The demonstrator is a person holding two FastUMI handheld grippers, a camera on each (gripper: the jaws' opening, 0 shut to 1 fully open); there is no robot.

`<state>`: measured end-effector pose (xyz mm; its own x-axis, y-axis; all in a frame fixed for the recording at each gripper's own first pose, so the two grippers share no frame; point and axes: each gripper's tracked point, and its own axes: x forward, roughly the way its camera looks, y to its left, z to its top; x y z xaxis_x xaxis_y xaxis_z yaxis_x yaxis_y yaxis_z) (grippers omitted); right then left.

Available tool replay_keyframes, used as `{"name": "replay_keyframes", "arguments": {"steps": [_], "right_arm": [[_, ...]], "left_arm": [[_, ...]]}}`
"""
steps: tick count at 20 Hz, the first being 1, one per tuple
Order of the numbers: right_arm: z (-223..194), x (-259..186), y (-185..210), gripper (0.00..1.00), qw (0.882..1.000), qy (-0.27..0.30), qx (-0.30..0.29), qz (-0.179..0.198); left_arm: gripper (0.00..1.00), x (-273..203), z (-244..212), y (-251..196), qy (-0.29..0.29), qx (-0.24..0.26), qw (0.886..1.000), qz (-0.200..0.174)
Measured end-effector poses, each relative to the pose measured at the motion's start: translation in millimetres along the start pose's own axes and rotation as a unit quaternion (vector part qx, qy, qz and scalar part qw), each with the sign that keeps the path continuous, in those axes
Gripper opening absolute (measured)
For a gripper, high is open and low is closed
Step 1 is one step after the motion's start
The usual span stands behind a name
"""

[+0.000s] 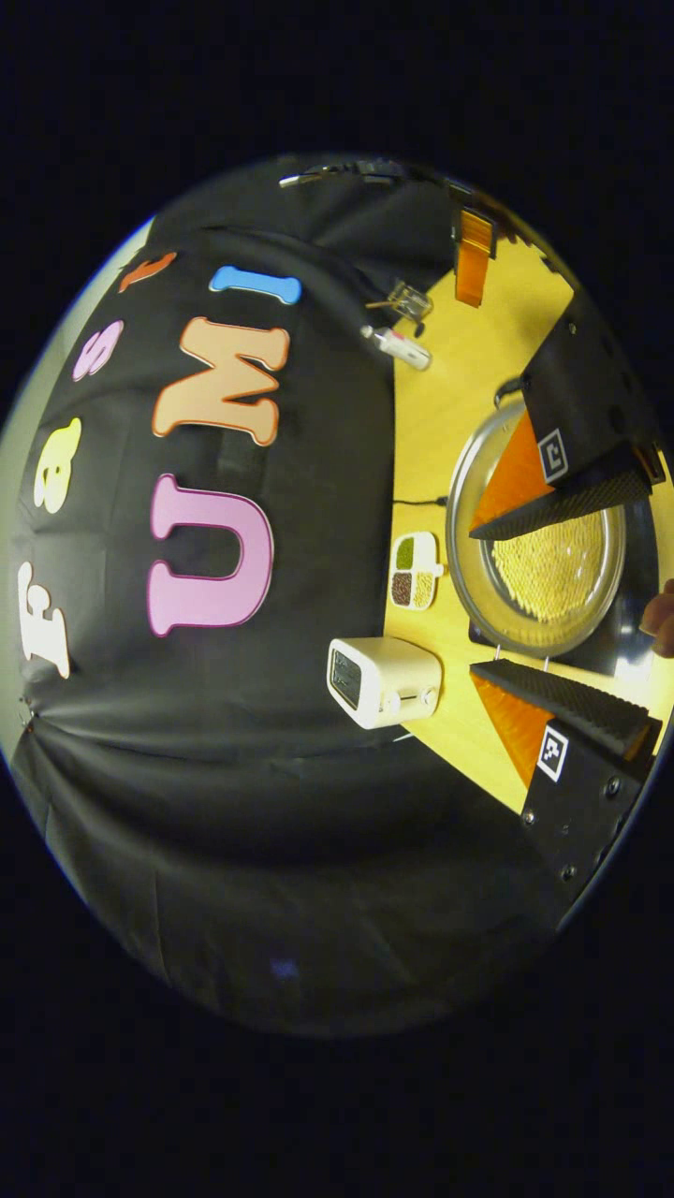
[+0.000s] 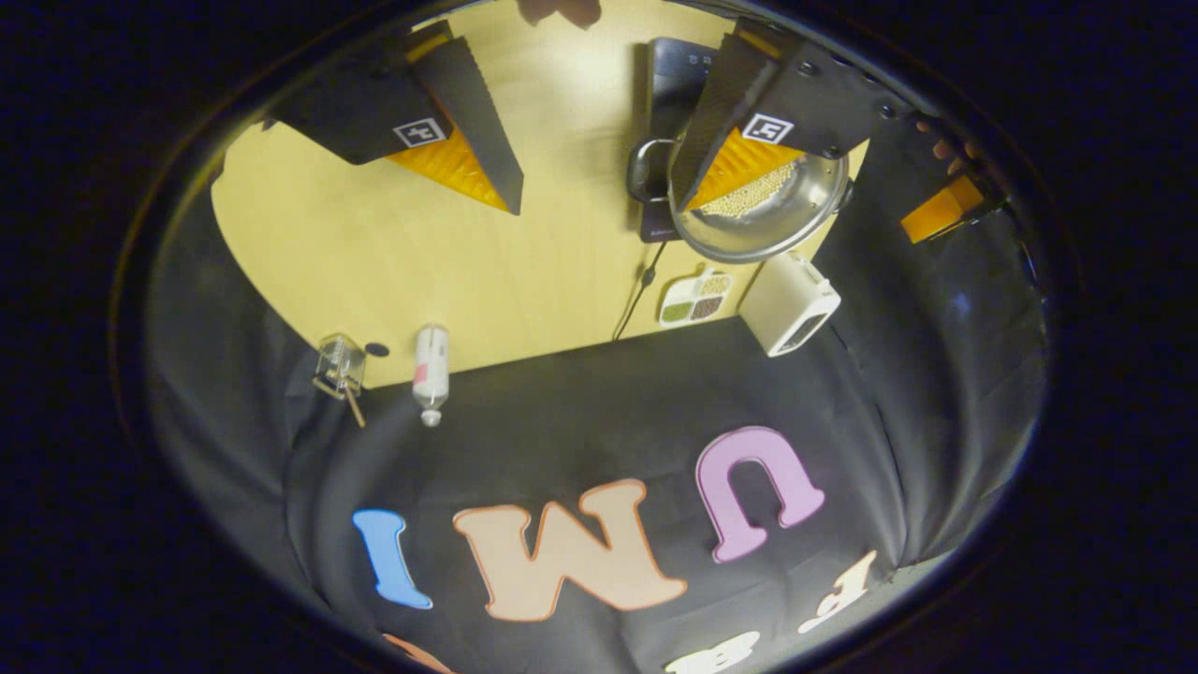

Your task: First push the handle of the pot to place it horizontally, then grasp the pot with both hands and set it on the induction cooktop.

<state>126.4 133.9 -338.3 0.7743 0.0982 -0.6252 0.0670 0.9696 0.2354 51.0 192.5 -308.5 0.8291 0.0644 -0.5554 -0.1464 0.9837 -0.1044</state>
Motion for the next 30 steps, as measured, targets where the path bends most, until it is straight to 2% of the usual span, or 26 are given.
{"name": "replay_keyframes", "arguments": {"steps": [2,3,4,8,9,10,11,12,13,18,19,20,22,23,25,26,27,28,29,30], "right_arm": [[24.3,-34.7,-18.0,0.98,0.999,-0.042,-0.014,0.009],[32.1,-52.9,-27.0,0.94,0.998,-0.057,-0.023,0.013],[37.8,-68.7,-33.0,0.98,0.997,-0.067,-0.030,0.018],[69.2,-129.6,-49.3,0.98,0.992,-0.113,-0.043,0.031],[77.0,-147.6,-48.6,0.94,0.991,-0.126,-0.040,0.037],[87.3,-162.1,-49.7,0.98,0.988,-0.141,-0.044,0.040],[98.7,-176.6,-54.8,0.94,0.985,-0.160,-0.052,0.038],[105.1,-191.7,-57.5,0.98,0.982,-0.174,-0.060,0.035],[110.4,-203.8,-57.4,0.94,0.980,-0.183,-0.065,0.034],[136.9,-270.1,-58.4,0.94,0.966,-0.251,-0.065,0.008],[133.0,-280.9,-58.2,0.94,0.966,-0.249,-0.066,0.002],[127.0,-293.2,-54.2,0.94,0.966,-0.249,-0.070,0.004],[131.9,-315.6,-55.1,0.94,0.958,-0.278,-0.068,-0.008],[127.2,-329.4,-53.5,0.94,0.956,-0.287,-0.059,-0.012],[112.3,-352.4,-49.1,0.97,0.952,-0.298,-0.062,-0.017],[112.9,-364.2,-52.5,0.93,0.945,-0.317,-0.079,-0.030],[113.8,-376.8,-56.7,0.93,0.938,-0.329,-0.097,-0.044],[111.5,-384.5,-60.0,1.00,0.936,-0.330,-0.109,-0.057],[104.1,-388.3,-60.4,0.93,0.937,-0.326,-0.109,-0.063],[100.8,-390.3,-57.3,0.94,0.939,-0.324,-0.101,-0.062]], "left_arm": [[0.79,-29.8,14.3,-33.1,-0.019,-0.019,1.000,-0.011],[0.78,-45.6,21.4,-46.8,-0.028,-0.020,0.999,-0.012],[0.79,-60.3,28.9,-58.8,-0.039,-0.020,0.999,-0.010],[0.78,-120.8,56.7,-107.6,-0.074,-0.046,0.996,-0.019],[0.78,-131.7,67.3,-117.8,-0.087,-0.044,0.995,-0.023],[0.73,-141.0,79.9,-124.2,-0.103,-0.038,0.994,-0.025],[0.73,-150.3,92.2,-131.1,-0.122,-0.030,0.992,-0.025],[0.78,-157.9,102.3,-140.6,-0.138,-0.023,0.990,-0.030],[0.72,-165.2,110.0,-152.0,-0.147,-0.016,0.988,-0.040],[0.73,-202.3,141.6,-197.6,-0.193,0.011,0.977,-0.093],[0.73,-209.1,143.1,-199.8,-0.195,0.019,0.976,-0.097],[0.77,-216.8,142.5,-200.2,-0.202,0.030,0.973,-0.104],[0.78,-225.9,144.2,-196.0,-0.223,0.040,0.968,-0.105],[0.82,-230.0,139.8,-189.9,-0.224,0.040,0.968,-0.105],[0.77,-235.8,130.2,-182.4,-0.222,0.031,0.968,-0.110],[0.77,-238.0,127.6,-180.0,-0.221,0.025,0.968,-0.112],[0.72,-239.6,124.2,-178.0,-0.216,0.022,0.969,-0.114],[0.82,-240.5,118.8,-174.3,-0.210,0.022,0.971,-0.114],[0.78,-243.8,116.4,-172.4,-0.210,0.021,0.971,-0.116],[0.73,-246.2,119.2,-175.3,-0.210,0.022,0.970,-0.120]]}}
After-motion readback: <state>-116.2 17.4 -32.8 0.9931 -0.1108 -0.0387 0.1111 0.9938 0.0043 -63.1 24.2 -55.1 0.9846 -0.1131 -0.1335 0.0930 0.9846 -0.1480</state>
